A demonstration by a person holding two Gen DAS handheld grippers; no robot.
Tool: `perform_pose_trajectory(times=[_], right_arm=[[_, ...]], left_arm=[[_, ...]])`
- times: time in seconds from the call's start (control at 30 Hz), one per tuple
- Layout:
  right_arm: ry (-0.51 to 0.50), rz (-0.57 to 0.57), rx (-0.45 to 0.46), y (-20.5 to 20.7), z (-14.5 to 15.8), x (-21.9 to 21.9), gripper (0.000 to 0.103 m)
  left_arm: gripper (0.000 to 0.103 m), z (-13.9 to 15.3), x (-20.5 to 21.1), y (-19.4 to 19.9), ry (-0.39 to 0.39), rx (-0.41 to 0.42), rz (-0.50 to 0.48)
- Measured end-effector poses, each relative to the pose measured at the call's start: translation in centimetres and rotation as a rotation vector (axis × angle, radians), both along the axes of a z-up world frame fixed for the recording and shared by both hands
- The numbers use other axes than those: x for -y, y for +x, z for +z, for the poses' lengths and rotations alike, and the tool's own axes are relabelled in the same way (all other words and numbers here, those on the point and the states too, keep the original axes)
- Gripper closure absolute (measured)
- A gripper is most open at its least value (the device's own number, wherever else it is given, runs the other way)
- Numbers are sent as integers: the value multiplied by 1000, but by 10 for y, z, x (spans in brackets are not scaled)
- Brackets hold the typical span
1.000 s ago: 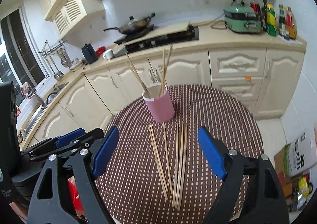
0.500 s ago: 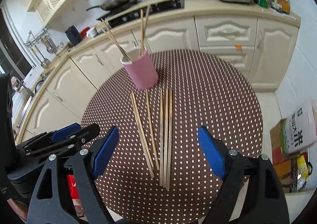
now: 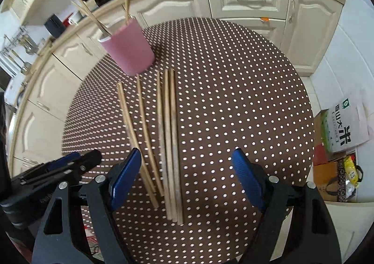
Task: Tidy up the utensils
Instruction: 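Lower both tools toward the chopsticks lying on the table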
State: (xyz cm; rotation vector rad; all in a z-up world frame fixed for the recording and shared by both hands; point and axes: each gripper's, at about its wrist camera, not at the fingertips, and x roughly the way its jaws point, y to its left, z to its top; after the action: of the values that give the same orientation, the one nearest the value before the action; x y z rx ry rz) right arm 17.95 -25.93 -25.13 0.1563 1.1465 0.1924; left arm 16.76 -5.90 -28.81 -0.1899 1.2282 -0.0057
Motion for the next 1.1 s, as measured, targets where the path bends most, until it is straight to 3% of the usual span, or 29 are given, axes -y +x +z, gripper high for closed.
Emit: perform_pose_trajectory(times=[0.27,0.87,0.97,1.1], right_arm=[[-44,5,-31,17,-17,-3,38],[-177,32,-88,60,-48,-19,39],[-186,46,-98,64,-52,-22,39],[-194,44,-114,69,-59,-29,39]], left_arm=[[42,-21,-1,30,-22,-66,-6],[39,-60,-9,110,-27,-180,-4],[38,-61,-5,123,35,-178,-10],[34,-60,-4,138,45,-178,-14]])
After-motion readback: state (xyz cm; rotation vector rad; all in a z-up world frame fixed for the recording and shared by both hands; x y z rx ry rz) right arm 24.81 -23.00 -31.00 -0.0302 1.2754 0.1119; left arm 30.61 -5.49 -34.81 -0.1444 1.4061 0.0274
